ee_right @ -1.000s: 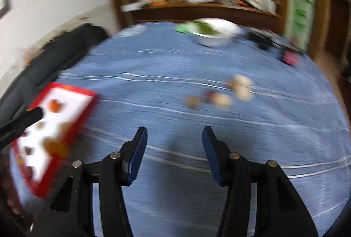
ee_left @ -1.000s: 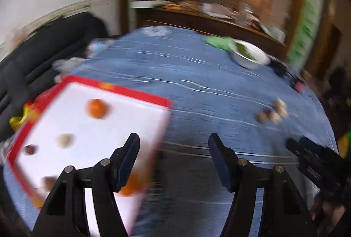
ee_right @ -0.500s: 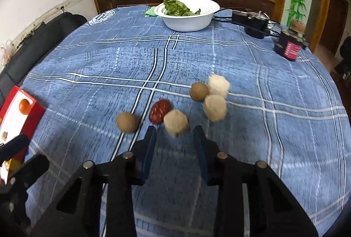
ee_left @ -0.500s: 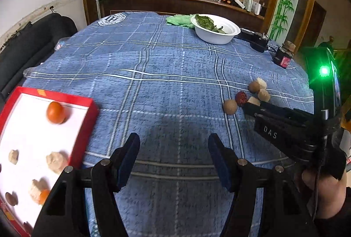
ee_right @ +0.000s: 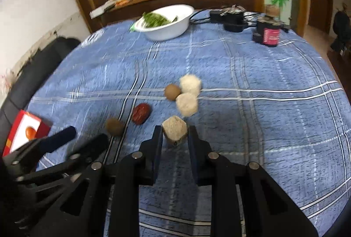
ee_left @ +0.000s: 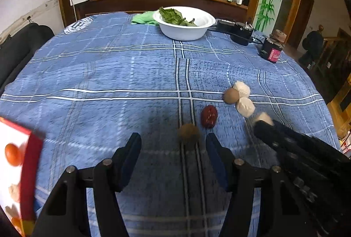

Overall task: Organize fruits
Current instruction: 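Grasp a white chunk with the right tool while the left tool grasps a brown round fruit, then carry the white chunk and brown fruit over the tray and release both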

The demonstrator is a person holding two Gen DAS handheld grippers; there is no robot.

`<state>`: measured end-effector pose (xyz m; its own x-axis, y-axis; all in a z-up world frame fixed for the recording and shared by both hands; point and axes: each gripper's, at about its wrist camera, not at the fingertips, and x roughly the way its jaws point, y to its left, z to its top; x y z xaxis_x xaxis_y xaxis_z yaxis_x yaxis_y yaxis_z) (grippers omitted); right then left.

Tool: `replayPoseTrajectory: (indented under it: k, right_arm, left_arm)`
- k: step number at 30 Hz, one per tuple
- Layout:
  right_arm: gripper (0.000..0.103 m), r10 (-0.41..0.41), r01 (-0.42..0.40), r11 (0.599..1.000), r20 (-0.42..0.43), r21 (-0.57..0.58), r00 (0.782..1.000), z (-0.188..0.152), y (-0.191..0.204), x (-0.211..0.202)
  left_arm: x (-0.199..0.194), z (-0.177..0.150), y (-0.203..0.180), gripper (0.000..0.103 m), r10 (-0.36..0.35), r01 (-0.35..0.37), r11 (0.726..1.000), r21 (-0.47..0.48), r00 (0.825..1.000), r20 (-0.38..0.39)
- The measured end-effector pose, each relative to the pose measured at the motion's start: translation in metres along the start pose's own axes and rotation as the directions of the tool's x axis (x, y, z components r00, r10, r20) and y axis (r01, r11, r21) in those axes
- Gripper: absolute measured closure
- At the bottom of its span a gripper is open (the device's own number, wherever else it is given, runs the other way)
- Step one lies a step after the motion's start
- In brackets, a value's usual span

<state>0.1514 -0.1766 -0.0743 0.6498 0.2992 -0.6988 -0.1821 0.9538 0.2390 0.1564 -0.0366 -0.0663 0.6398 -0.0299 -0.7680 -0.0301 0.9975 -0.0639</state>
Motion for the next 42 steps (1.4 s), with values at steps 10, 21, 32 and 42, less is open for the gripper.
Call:
replayPoseTrajectory:
  k: [10, 21, 32, 42]
  right_arm:
    - [0.078, 0.005, -0.005, 1.0, 0.013, 0.006, 1.0, 0.003, -0.005, -0.002]
    - [0.078, -0.008, 0.003, 0.995, -0.046, -0.103, 0.999, -0.033, 0.026, -0.032]
    - [0.078, 0.003, -0.009, 0.983, -0.035, -0.185, 0.999, -0.078, 0.063, -0.084]
    - [0.078, 0.047, -0.055, 0.968, -0.038, -0.245, 0.998, -0.098, 0.106, -0.095]
  left_arm:
    - [-0.004, -0.008, 0.005, 0.081, -0.013, 0.014, 1.0, 0.012, 1.0, -0.021]
    - [-0.069, -0.055, 0.041, 0.082, 0.036, -0.036, 0.999, -0.035, 0.999, -0.015]
    - [-0.113, -0.082, 0.069, 0.082, 0.043, -0.041, 0.996, -0.08, 0.999, 0.014]
    - [-0.136, -0.102, 0.104, 0.082, 0.064, -0.06, 0.99, -0.131, 0.998, 0.03]
